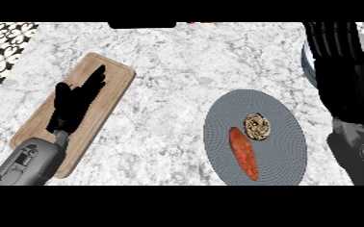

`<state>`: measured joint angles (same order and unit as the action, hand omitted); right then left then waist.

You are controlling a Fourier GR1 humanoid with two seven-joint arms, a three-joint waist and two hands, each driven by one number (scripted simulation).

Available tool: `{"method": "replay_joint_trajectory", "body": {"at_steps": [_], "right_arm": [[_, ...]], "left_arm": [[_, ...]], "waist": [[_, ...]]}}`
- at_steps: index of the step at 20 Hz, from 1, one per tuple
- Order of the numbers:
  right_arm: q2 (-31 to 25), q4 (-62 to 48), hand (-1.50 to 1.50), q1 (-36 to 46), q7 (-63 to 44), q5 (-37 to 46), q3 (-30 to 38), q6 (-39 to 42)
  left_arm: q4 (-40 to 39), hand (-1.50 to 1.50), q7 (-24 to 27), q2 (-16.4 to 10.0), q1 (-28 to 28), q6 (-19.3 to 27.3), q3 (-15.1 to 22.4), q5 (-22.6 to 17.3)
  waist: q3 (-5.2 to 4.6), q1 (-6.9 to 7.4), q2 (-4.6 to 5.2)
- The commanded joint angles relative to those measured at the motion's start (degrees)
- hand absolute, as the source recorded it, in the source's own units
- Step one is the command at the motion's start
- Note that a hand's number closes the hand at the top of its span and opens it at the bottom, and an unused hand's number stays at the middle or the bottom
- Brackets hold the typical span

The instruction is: Pick the cupcake from the placemat and place it in the bowl

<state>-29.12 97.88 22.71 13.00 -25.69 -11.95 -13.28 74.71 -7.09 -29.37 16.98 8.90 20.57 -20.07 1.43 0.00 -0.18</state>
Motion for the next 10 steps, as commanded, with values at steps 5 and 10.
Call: {"method": "replay_joint_trajectory", "body": {"at_steps": [5,10], "right_arm": [[-12.4,-2.3,1.50,-10.1,3.2,5.5,-5.1,16.8],[-6.5,-15.6,-1.50,-18.7,11.0,15.2,-2.2,1.6]], "left_arm": [[7.2,0.00,4.5,7.2,-2.4,0.2,-1.6,-4.5],[11.8,0.00,3.5,10.7,-5.5,-0.6,-0.2,-7.3]], "waist": [[-1.43,-0.01,0.10],[-1.29,0.30,0.26]]}}
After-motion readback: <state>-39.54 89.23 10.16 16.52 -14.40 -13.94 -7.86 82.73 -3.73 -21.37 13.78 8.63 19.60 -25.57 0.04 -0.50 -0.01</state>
